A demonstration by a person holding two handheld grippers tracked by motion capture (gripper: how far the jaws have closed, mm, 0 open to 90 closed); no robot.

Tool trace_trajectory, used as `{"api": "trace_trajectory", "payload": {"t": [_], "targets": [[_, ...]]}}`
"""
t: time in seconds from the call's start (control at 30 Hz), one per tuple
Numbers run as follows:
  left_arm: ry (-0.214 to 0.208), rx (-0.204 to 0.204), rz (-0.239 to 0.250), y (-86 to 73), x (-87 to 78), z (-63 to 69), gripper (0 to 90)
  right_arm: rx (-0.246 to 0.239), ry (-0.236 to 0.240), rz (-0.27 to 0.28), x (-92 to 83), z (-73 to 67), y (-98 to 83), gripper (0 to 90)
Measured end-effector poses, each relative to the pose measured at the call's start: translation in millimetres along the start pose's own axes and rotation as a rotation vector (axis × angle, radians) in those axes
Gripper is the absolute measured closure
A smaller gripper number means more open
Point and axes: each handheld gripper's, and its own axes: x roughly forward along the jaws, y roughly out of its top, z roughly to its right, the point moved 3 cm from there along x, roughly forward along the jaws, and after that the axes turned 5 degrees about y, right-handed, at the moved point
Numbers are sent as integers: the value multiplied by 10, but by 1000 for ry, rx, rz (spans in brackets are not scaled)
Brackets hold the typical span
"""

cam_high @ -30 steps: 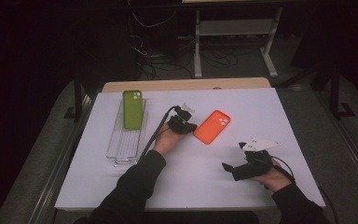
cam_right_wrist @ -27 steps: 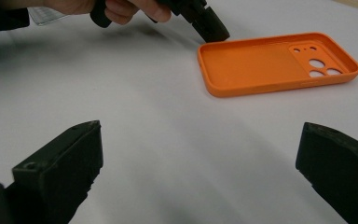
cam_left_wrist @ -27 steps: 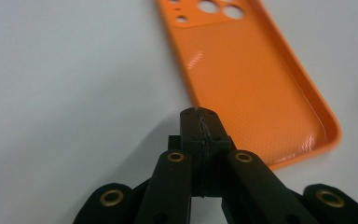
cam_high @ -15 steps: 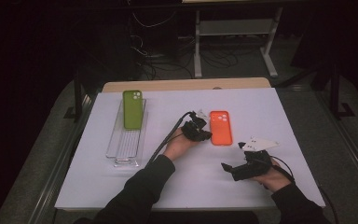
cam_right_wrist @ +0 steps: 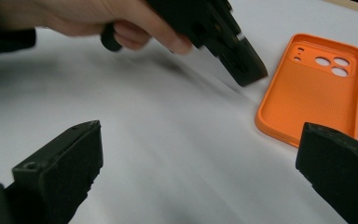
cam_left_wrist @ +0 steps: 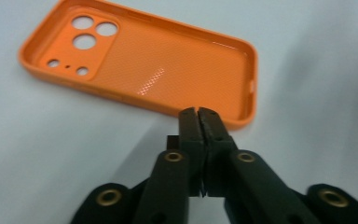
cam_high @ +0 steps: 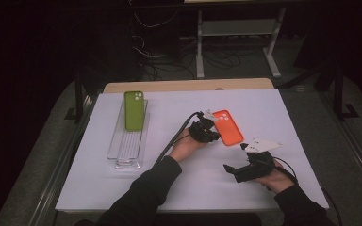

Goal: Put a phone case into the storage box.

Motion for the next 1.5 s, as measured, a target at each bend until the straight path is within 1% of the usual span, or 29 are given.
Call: {"api": "trace_trajectory", "payload": {"t": [0.07,0.1,0.13,0.17,0.27,0.3,0.33,0.4,0.47,0.5,0.53,0.57,0.67,0.73,0.83,0.87,0.9,0.93,0.97,1.07,1.1,1.13,1.17,1.2,1.23,1.27,1.33,1.4,1.5], "targets": [[-1,7,9,-23,-120,-1,809,1,1,1,1,-2,2,0],[-2,7,29,-45,-190,-3,777,0,1,1,2,-2,2,0],[-4,3,35,-57,-234,-4,731,-3,-1,0,3,1,1,0],[-6,16,32,-80,-299,-17,693,-7,-2,-3,2,4,1,0],[-8,20,43,-175,-487,-23,573,-10,-7,-2,7,3,4,0],[-14,30,37,-212,-543,-24,528,-13,-9,-6,6,3,5,0],[-14,30,41,-250,-593,-14,496,-20,-9,-4,8,5,6,0],[-14,49,37,-320,-685,-5,424,-20,-10,-7,8,3,6,0],[-4,45,48,-396,-766,14,347,-6,-10,-12,7,-3,3,0],[-7,56,39,-444,-818,10,317,-14,-15,-11,8,6,4,0],[-6,39,47,-471,-841,28,272,-12,-18,-12,11,6,4,0],[8,51,41,-509,-877,20,250,-6,-17,-10,12,3,5,0],[24,27,72,-618,-953,46,151,4,-22,-13,14,5,9,0],[38,33,90,-674,-1003,65,132,8,-23,-12,12,9,17,0],[39,29,101,-725,-1047,94,54,13,-28,-21,12,20,27,0],[40,34,106,-736,-1057,102,22,19,-31,-26,14,21,32,0],[43,50,92,-744,-1079,102,8,21,-33,-27,19,24,36,0],[47,41,103,-740,-1086,106,0,28,-37,-36,21,28,39,0],[37,24,112,-735,-1097,114,0,34,-35,-33,31,33,43,0],[13,20,112,-747,-1100,124,0,51,-45,-47,36,48,52,0],[19,25,109,-755,-1095,125,0,62,-48,-55,29,53,53,0],[17,20,111,-764,-1080,133,0,73,-50,-63,21,57,57,0],[7,20,108,-771,-1069,139,0,72,-52,-65,14,70,64,0],[7,33,100,-775,-1067,125,0,84,-54,-67,3,74,75,0],[-3,39,99,-777,-1067,116,0,88,-59,-64,-4,86,90,0],[-15,32,99,-783,-1064,116,0,99,-59,-66,-10,93,108,0],[-1,43,98,-788,-1073,105,0,111,-62,-77,-13,115,144,0],[-8,37,104,-784,-1088,83,0,112,-61,-92,-10,137,178,0],[-9,44,99,-791,-1092,90,0,127,-66,-107,-10,174,236,0]]}}
